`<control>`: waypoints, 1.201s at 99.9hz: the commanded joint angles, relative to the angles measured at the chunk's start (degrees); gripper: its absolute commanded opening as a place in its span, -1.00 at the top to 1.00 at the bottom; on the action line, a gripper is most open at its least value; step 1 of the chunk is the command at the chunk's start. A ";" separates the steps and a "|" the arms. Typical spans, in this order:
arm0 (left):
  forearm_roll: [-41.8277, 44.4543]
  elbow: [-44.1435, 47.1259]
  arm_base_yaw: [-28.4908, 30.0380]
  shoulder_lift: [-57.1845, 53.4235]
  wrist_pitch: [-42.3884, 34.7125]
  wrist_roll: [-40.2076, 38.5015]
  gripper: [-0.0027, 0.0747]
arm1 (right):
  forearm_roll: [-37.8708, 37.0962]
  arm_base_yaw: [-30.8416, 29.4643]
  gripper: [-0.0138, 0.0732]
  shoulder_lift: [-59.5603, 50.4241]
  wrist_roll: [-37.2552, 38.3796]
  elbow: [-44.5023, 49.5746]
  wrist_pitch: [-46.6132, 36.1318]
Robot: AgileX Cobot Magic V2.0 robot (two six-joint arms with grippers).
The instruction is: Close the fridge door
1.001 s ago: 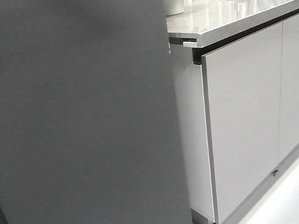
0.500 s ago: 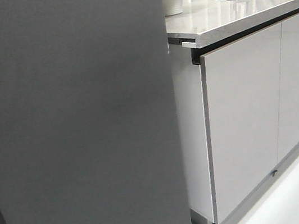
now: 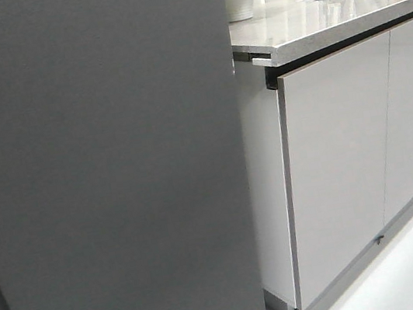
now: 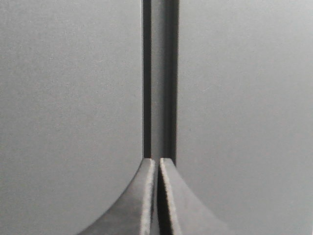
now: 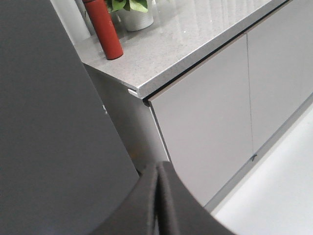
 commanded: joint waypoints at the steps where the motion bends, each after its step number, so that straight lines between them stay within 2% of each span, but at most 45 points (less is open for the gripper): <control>1: -0.23 2.01 -0.22 -1.17 -4.18 -0.25 0.98 | -1.53 -0.40 0.79 -6.56 -0.18 4.64 -4.93; 24: -0.23 2.01 -0.22 -1.17 -4.18 -0.25 0.98 | -1.65 -1.55 0.79 -22.67 -0.18 21.12 -5.72; 47: -0.23 2.01 -0.22 -1.17 -4.18 -0.25 0.98 | -1.65 -1.99 0.79 -36.64 -0.18 32.71 -8.56; 61: -0.23 2.01 -0.22 -1.17 -4.18 -0.25 0.98 | -2.83 -1.99 0.79 -36.91 -0.18 37.20 -13.20; 91: -0.23 2.01 -0.22 -1.17 -4.18 -0.25 0.98 | -6.03 -1.99 0.79 -37.33 -0.18 37.30 -18.14; 120: -0.23 2.01 -0.22 -1.17 -4.18 -0.25 0.98 | -6.03 -1.99 0.79 -37.33 -0.18 37.30 -17.15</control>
